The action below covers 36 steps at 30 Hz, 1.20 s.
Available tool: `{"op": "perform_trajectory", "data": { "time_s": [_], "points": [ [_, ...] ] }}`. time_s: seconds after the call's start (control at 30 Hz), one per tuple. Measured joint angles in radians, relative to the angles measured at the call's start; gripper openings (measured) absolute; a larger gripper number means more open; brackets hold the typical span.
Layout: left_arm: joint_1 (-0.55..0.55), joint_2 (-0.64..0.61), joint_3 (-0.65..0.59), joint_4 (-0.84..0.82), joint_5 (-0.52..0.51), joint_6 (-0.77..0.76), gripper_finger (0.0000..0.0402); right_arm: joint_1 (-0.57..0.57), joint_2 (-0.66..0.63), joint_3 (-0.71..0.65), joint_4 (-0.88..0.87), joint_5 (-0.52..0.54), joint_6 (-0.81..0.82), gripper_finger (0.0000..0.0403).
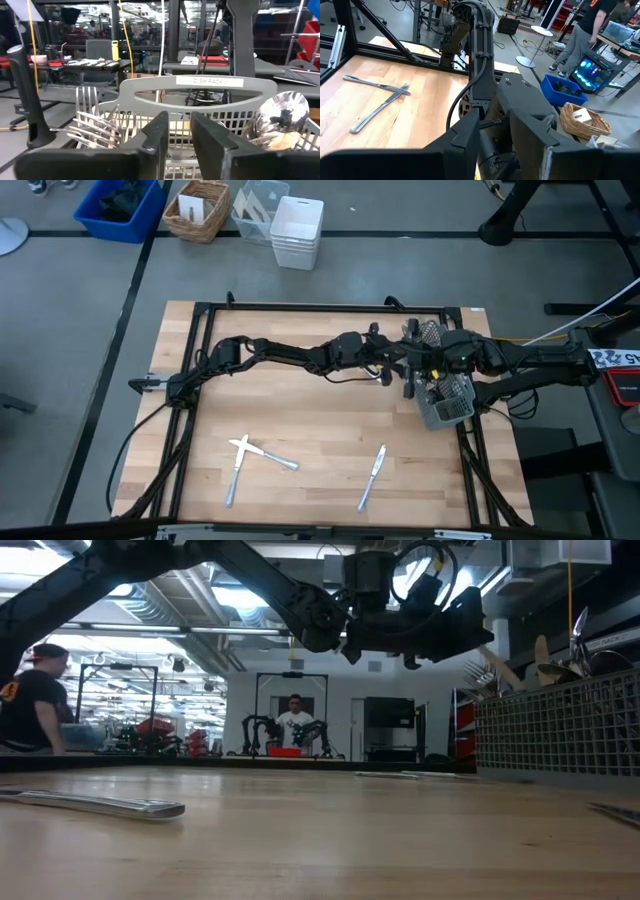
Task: Sort silverware
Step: Put the knife into the middle section of the utensil holder
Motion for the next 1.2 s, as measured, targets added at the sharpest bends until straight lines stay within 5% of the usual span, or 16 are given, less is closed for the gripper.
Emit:
{"op": "perform_trajectory", "data": {
  "time_s": [0.37, 0.77, 0.97, 1.2],
  "points": [
    [0.000, -0.034, 0.000, -0.063, -0.010, -0.041, 0.0098, 0.000, 0.000, 0.000, -0.002, 0.000, 0.000, 0.0113],
    [-0.043, -0.401, -0.006, -1.164, 0.028, 0.055, 0.0098, 0.001, 0.000, 0.000, -0.062, -0.028, 0.045, 0.0113],
    [-0.155, -0.603, -0.158, -1.469, -0.012, -0.163, 0.0098, 0.000, 0.000, -0.001, -0.103, -0.082, 0.045, 0.0113],
    [-0.365, -0.794, -0.411, -1.623, -0.130, -0.694, 0.0098, 0.000, 0.000, -0.001, -0.124, -0.108, 0.045, 0.0113]
  ]
}}
